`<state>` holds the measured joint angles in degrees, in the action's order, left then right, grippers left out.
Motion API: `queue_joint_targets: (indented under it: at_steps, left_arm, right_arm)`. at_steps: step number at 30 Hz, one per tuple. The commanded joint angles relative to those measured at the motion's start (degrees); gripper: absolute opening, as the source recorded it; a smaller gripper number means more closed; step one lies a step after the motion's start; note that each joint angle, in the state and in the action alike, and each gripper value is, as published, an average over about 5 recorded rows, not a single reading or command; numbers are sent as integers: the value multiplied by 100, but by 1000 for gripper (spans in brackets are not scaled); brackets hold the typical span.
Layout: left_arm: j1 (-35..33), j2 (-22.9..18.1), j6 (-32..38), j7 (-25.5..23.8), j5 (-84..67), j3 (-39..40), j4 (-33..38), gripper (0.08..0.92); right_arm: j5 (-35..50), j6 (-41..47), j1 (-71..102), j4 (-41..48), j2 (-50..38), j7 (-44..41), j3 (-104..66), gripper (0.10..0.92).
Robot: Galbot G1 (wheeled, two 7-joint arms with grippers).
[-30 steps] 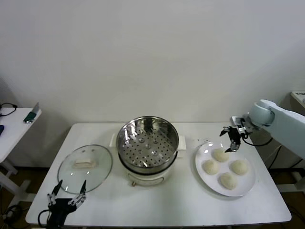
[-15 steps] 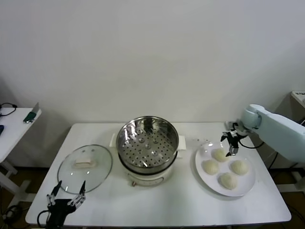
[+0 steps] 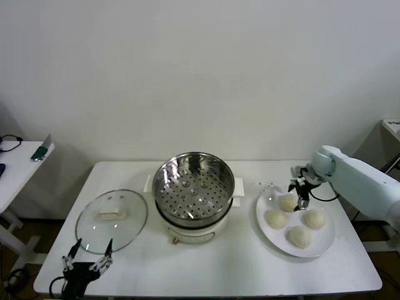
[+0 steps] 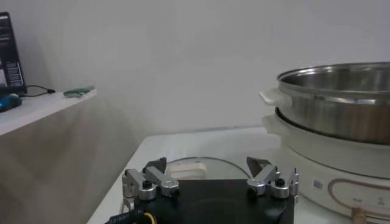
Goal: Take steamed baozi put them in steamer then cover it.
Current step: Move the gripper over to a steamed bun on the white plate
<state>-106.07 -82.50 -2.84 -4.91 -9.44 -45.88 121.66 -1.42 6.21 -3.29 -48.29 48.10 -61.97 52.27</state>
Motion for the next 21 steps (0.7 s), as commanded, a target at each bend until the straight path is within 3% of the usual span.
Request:
queue_joint_targets:
  at_steps: [1,21]
  left_arm:
    - [16,-1,-4,4,17,5,-19,823]
    - [16,-2,-23,21,66,10,4,823]
  right_arm:
    - [-103,-2,147,139,87,29,-185,806]
    - [-89,-56,-119,-19,45,6,-10,714]
